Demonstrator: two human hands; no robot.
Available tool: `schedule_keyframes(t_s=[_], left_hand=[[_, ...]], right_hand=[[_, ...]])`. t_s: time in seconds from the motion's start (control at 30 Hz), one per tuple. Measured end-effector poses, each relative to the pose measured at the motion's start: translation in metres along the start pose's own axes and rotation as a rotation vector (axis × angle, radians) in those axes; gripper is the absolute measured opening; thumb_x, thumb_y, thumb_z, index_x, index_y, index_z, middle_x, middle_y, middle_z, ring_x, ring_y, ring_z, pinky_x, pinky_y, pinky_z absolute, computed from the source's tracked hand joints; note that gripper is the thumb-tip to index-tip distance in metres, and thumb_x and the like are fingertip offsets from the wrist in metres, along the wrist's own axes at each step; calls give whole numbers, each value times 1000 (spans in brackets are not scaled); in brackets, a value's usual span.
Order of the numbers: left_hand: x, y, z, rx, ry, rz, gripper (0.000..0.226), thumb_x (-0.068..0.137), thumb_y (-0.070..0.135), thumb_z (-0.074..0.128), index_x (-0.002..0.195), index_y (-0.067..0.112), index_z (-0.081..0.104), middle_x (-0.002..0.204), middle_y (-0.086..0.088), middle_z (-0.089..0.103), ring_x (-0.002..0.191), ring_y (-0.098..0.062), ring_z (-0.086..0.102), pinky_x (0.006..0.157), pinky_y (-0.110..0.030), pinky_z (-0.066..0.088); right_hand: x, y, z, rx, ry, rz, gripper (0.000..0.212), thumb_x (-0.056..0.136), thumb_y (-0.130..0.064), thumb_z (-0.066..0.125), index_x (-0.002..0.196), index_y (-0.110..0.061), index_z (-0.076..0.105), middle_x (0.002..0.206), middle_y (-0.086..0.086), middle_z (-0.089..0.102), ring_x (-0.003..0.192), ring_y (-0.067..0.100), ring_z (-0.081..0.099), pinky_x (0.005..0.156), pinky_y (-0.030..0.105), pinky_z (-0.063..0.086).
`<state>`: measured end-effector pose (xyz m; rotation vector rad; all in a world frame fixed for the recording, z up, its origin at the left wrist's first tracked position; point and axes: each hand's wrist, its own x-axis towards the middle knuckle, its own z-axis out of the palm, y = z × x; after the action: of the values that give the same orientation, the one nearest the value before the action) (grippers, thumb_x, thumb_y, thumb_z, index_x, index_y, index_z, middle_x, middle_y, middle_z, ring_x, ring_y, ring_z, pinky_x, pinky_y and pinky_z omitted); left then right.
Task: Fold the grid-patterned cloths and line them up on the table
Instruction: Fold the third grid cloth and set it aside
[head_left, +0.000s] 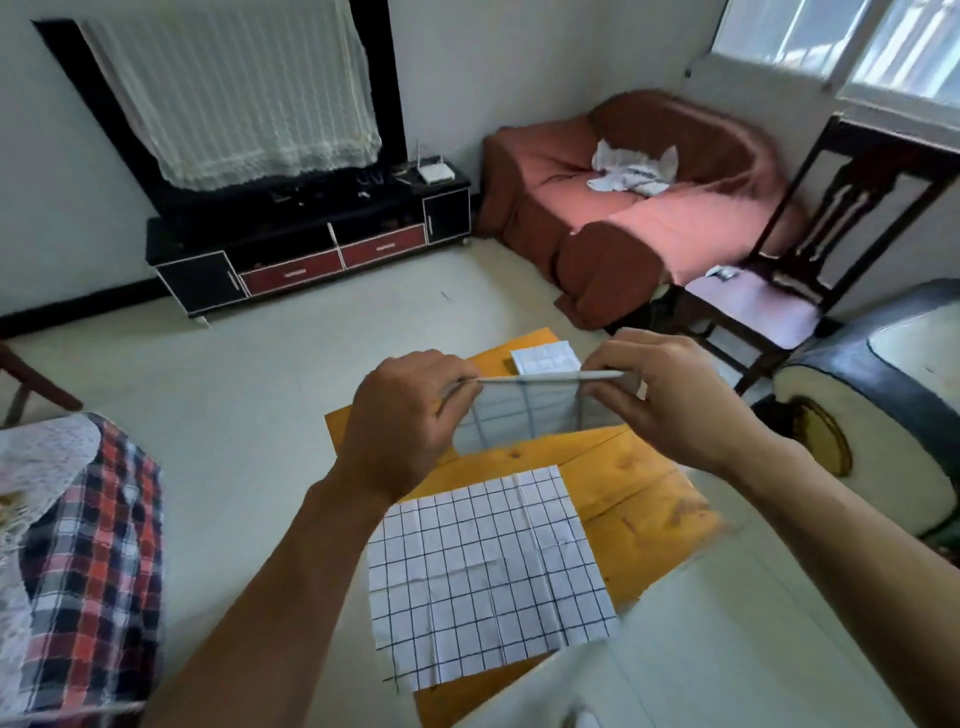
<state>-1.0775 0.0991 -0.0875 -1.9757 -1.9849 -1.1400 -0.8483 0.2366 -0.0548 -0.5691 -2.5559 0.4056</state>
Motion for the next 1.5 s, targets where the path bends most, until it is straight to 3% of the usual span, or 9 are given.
schedule_keyframes(t_s=[0.2, 0.4, 0.6, 0.77, 0.93, 1.1, 1.37, 1.5], left_hand=[[24, 40, 14, -101, 13, 36, 13, 93, 27, 62, 93, 18, 71, 86, 6, 69, 80, -15, 62, 71, -43, 52], [49, 112, 67, -177, -77, 111, 5, 89, 22, 64, 92, 20, 67, 87, 9, 64, 82, -10, 59, 70, -36, 52], [67, 218, 155, -289, -238, 113, 16, 81, 11, 72, 83, 24, 63, 81, 13, 61, 80, -9, 58, 67, -24, 47], [79, 315, 235, -313, -313, 146, 13, 83, 14, 70, 82, 24, 62, 79, 13, 60, 78, -8, 56, 65, -21, 44], [84, 376, 291, -250, -395, 196, 4, 84, 27, 65, 84, 26, 61, 82, 14, 60, 80, -6, 56, 65, -25, 50], [103, 396, 331, -220, -407, 238, 6, 85, 26, 66, 85, 27, 60, 82, 14, 60, 80, -5, 55, 65, -28, 52], [151, 376, 395, -313, -332, 205, 8, 87, 22, 64, 83, 26, 59, 78, 14, 57, 75, -6, 55, 62, -27, 50], [174, 340, 426, -368, -329, 154, 10, 89, 34, 59, 84, 25, 60, 80, 13, 59, 76, -3, 58, 60, -18, 52]], right_hand=[[-37, 5, -47, -70, 51, 75, 3, 89, -19, 70, 90, -21, 70, 84, -5, 61, 75, 11, 56, 66, 27, 44], [-114, 37, -97, -114, 156, 258, 9, 88, -24, 70, 90, -24, 61, 76, -23, 50, 79, -8, 49, 66, 8, 35], [-220, 98, -151, -113, 243, 403, 9, 89, -22, 69, 88, -26, 62, 80, -19, 56, 77, -2, 53, 62, 9, 35], [-313, 160, -202, -85, 255, 505, 7, 90, -25, 66, 88, -29, 61, 80, -18, 56, 76, 3, 54, 61, 12, 38], [-380, 210, -235, -64, 190, 567, 10, 93, -30, 63, 87, -35, 57, 81, -18, 57, 77, 2, 55, 62, 18, 43], [-405, 253, -244, -80, 151, 583, 7, 95, -35, 57, 88, -34, 55, 83, -17, 55, 79, 2, 54, 67, 31, 49], [-371, 318, -249, -96, 140, 638, 4, 94, -32, 59, 91, -34, 59, 84, -17, 60, 79, 2, 57, 66, 26, 49], [-324, 358, -247, -156, 113, 610, 13, 93, -28, 63, 83, -30, 56, 77, -15, 56, 74, 4, 54, 62, 29, 47]])
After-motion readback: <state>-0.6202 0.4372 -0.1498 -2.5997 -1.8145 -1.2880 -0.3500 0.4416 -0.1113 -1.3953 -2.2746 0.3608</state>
